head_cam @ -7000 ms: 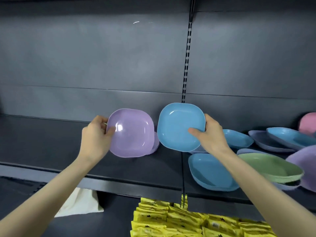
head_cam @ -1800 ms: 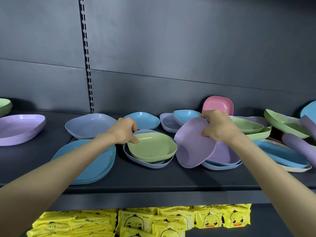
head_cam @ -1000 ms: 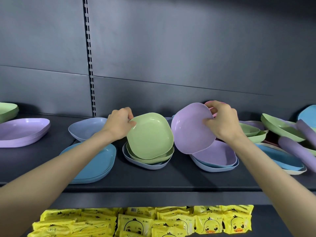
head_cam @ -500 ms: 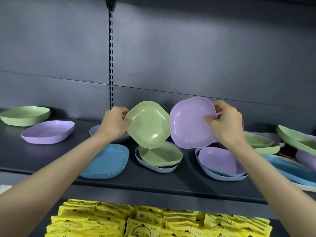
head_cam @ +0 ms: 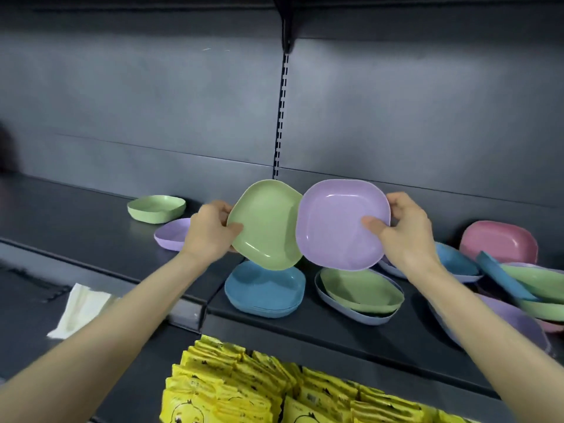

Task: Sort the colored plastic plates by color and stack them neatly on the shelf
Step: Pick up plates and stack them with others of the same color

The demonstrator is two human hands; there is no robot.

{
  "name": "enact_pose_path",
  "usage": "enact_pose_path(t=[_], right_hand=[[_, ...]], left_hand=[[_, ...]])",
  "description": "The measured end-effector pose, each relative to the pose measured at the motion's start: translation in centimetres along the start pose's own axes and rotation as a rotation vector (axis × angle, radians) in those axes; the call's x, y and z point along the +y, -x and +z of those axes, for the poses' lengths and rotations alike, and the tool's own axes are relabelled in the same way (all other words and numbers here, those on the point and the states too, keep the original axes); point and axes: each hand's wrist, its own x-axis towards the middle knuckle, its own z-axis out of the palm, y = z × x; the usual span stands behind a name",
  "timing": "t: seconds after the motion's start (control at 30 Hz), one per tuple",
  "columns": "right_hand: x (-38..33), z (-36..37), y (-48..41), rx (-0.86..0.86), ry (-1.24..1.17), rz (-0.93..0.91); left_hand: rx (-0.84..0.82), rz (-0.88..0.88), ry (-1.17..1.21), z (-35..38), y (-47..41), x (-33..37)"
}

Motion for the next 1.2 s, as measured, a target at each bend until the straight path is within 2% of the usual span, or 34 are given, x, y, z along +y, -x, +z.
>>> enact_pose_path(t=[0.2,0.4,0.57,0.77,1.0,1.2], right_hand=[[-2.6,6.8,-0.5,-0.064,-0.086,-0.032],[-5.9,15.2,-1.0,-0.051,-0.120,-0.020],[-7.7,20.5,-1.2,-0.013,-0.105,-0.002],[-8.2,23.5,-3.2,0.023,-0.034,0.046],[-6.5,25.8,-5.9,0.004,0.024,0.092],[-5.9,27.3,-8.7,-0.042,0.003,0.085]], left_hand=[[0.041,-0.016,0.054,-5.9,-1.2,-2.6],[0.130,0.055,-0.166,-12.8,-4.7,-6.9],[0.102,0.012,-0.175,-15.9,-8.3,-10.4],[0.035,-0.029,-0.163,-16.6,-12.8,-12.7],[-0.121,-0.024,-0.179,-14.2,-15.4,-14.6],[-0.002,0.021,-0.192,-14.6,-18.4,-15.3]])
